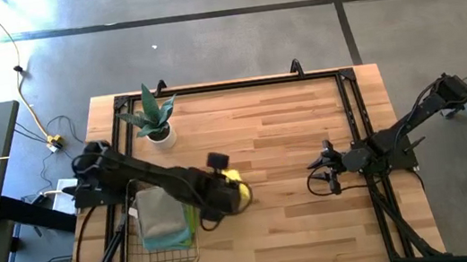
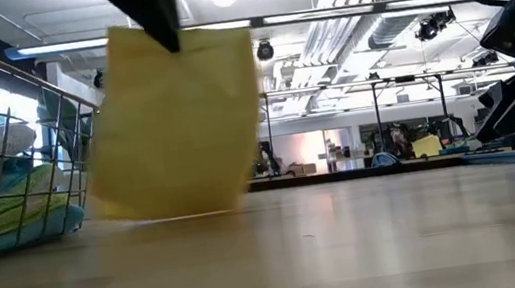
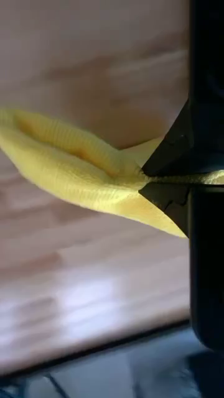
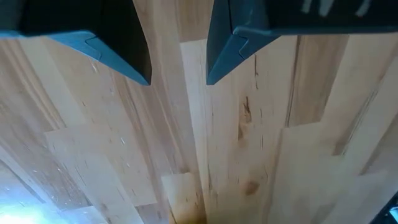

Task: Fold microfiber towels
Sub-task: Put the yellow microfiber towel into the wire basket

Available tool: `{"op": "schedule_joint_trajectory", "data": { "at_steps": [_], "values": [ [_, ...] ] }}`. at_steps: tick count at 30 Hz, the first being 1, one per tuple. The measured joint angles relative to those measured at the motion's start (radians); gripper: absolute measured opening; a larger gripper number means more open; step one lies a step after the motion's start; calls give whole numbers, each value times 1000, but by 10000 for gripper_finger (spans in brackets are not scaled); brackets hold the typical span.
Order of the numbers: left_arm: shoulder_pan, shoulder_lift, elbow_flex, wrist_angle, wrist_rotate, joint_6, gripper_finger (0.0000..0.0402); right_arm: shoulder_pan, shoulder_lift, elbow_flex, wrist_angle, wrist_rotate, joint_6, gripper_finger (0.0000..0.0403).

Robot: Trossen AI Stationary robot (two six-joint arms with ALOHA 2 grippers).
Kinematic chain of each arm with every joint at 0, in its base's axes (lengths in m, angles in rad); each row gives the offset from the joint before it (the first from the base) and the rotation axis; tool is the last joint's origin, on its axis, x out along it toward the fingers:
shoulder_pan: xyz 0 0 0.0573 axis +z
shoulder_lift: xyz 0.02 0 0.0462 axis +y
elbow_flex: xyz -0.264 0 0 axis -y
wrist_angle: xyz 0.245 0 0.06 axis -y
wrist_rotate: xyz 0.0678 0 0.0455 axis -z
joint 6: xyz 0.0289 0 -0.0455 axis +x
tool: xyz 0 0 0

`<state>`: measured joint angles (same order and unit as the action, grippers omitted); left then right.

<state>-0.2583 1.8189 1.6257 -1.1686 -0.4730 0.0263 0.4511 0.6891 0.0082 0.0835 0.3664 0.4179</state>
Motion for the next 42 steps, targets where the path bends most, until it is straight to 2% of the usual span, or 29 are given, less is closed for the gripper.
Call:
{"op": "schedule_joint_trajectory", "data": {
  "at_steps": [4, 11, 18, 21, 24, 28, 31, 36, 42],
  "values": [
    [26, -58, 0, -170, -54, -21, 1, 0, -1, 0, 2, 0, 0, 146],
    [94, -77, 2, -403, -156, -47, 1, 0, 0, 0, -13, 0, 0, 146],
    [134, -177, -10, -403, -290, 60, 1, 0, -2, 0, -20, 0, 0, 146],
    [151, -233, -10, -402, -254, 54, 1, 0, -2, 0, -20, 0, 0, 146],
    [159, -303, -22, -398, -163, 10, 1, 0, -2, 0, -20, 0, 0, 146],
    [130, -389, -119, -400, -84, 0, 1, 0, -2, 0, -20, 0, 0, 146],
    [90, -448, -218, -402, -38, -72, 1, 0, -3, 0, -20, 0, 0, 146],
    [-34, -487, -331, -403, 36, -272, 3, 0, -2, 0, -22, 0, 0, 146],
    [-260, -482, -334, -399, 50, -413, 3, 0, -2, 0, -22, 0, 0, 146]
  ]
}}
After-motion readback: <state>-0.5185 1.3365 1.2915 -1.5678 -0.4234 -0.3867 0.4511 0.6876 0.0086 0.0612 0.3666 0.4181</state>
